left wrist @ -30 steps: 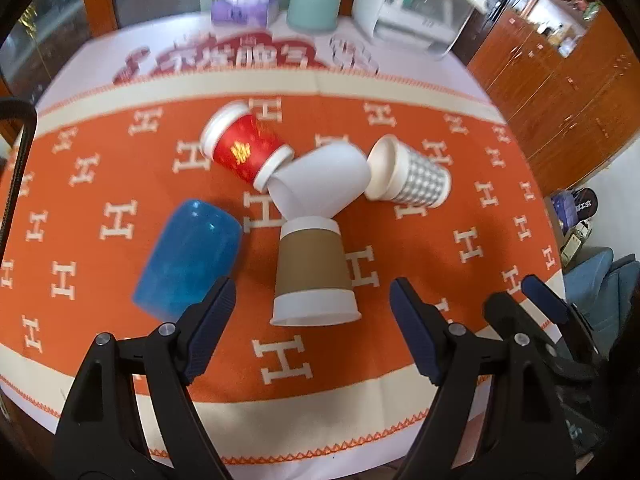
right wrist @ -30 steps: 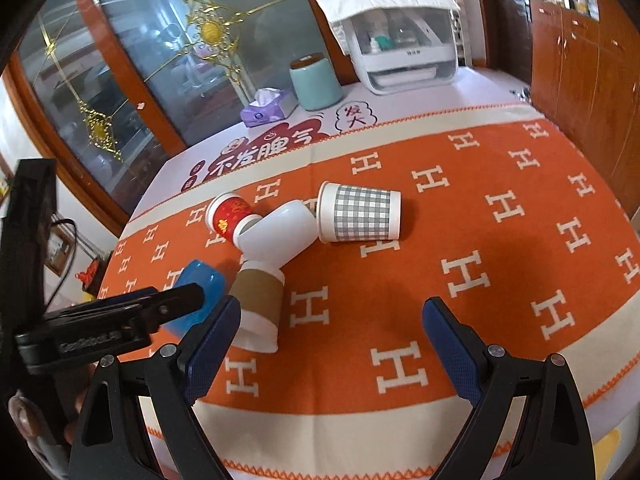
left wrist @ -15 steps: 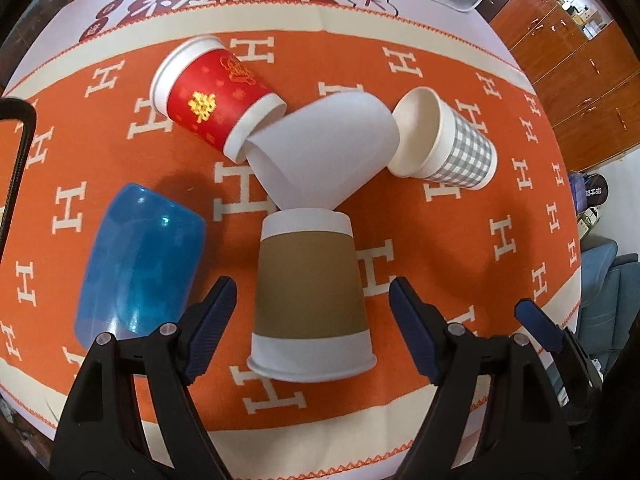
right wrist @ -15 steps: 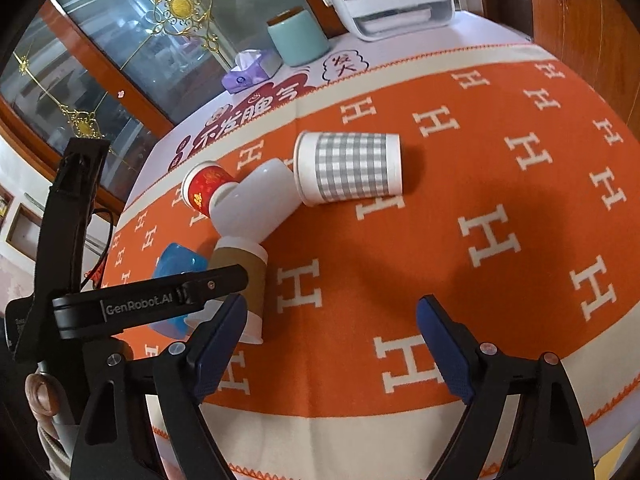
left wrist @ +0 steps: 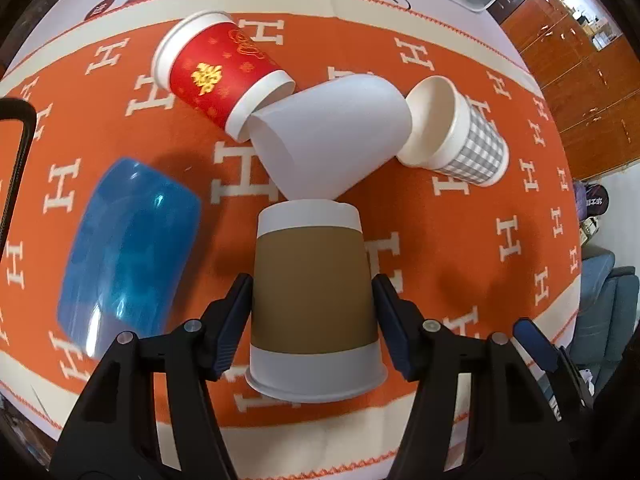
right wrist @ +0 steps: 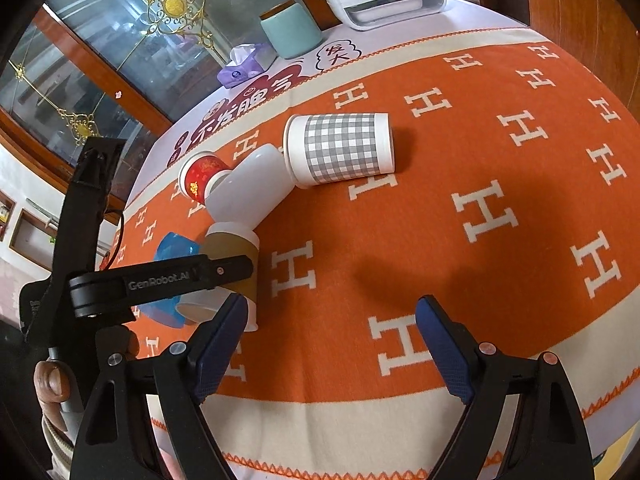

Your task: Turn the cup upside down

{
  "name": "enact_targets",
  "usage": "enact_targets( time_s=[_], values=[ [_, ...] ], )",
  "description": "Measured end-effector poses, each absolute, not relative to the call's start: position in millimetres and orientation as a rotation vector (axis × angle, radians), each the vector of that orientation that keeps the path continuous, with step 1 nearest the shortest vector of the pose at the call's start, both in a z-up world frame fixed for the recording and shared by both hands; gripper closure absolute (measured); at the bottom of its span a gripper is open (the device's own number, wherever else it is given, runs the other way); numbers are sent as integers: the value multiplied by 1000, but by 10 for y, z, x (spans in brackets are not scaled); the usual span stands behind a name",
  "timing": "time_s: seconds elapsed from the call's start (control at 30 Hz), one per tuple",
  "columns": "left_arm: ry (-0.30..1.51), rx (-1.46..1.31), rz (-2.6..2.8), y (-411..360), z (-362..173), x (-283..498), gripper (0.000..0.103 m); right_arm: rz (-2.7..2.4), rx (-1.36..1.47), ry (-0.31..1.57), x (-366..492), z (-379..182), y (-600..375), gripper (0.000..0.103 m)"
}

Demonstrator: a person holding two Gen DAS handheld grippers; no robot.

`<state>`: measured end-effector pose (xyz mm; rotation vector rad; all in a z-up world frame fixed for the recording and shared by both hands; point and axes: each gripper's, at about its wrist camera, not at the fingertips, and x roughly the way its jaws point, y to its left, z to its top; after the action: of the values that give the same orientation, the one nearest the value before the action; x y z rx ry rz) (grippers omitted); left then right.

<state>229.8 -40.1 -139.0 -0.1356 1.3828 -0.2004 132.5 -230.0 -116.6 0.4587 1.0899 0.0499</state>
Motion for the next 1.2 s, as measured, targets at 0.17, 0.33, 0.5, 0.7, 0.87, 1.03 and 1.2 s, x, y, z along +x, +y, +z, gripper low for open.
enact_targets(
  time_s=[0.17, 0.33, 0.5, 0.7, 0.87, 1.03, 1.2],
  values=[
    [1331, -144, -206, -303, -1116, 2001, 45, 55, 474, 1078, 1145, -1109, -2318, 16],
    [1314, -173, -211, -204, -961, 1605, 45, 65, 479, 1076, 917, -1088, -2305, 16],
    [1325, -207, -218, -144, -1014, 1216, 45, 71, 489, 1096, 708, -1168, -2285, 16],
    [1329, -182, -205, -213, -1223, 951, 45, 63, 514, 1127, 531, -1324, -2316, 16],
    [1346, -191, -178, -241, -1370, 900, 45, 51, 522, 1141, 429, -1397, -2361, 16],
    [1350, -215, -206, -260, -1453, 886, 43, 47, 534, 1152, 392, -1461, -2395, 16],
    [1341, -208, -215, -282, -1416, 875, 40, 55, 535, 1157, 406, -1482, -2368, 15]
  ],
)
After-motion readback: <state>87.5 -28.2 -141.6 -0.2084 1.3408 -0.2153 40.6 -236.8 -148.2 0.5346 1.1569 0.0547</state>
